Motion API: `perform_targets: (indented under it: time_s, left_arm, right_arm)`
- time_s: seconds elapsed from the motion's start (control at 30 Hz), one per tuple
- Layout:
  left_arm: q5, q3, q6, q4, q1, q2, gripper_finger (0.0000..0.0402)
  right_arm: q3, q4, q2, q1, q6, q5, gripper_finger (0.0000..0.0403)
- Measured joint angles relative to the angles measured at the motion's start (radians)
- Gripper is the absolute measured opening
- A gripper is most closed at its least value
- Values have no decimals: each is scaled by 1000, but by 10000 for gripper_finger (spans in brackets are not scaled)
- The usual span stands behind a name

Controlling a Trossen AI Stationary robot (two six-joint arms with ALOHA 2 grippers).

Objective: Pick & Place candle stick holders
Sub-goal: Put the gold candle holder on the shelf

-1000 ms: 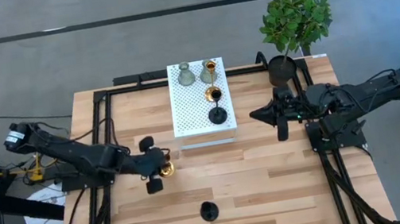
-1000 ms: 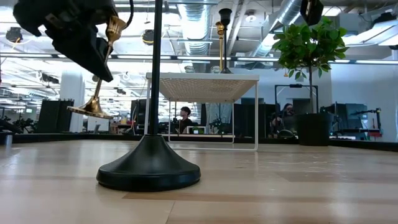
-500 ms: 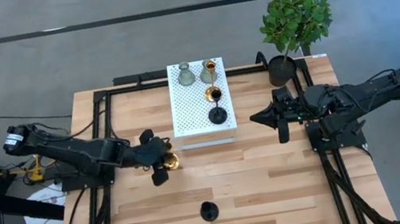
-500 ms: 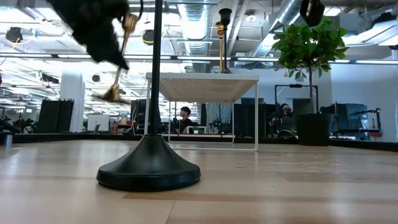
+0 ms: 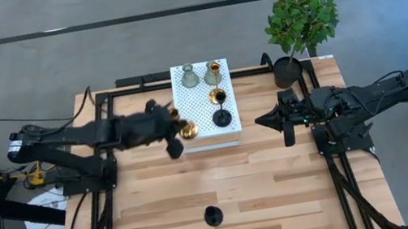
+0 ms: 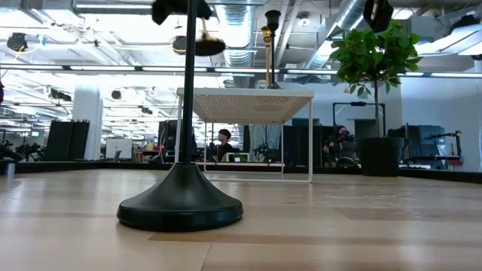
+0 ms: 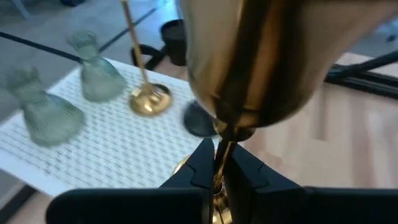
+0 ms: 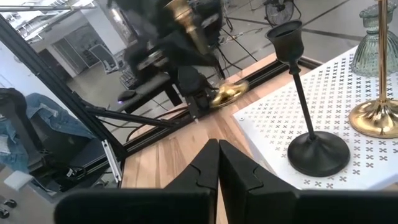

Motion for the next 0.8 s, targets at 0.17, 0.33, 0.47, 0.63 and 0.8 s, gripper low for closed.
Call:
perform_targets:
  time_s: [0.17,0.33,0.47,0.63,0.8]
  left_arm:
    - [69,75,61,5,148,91,15]
    - [138,106,60,2,290,171,15]
    - [198,113,59,20,373,217,15]
    - [244,113,58,70,420,263,15]
    - [244,113,58,101,431,297,15]
  right_arm:
    - [0,-7,0,0,0,0,0]
    - [0,-18,0,0,0,0,0]
    - [0,-38,0,0,0,0,0]
    - [0,-63,0,0,-1,0,0]
    - [0,-78,0,0,-1,0,0]
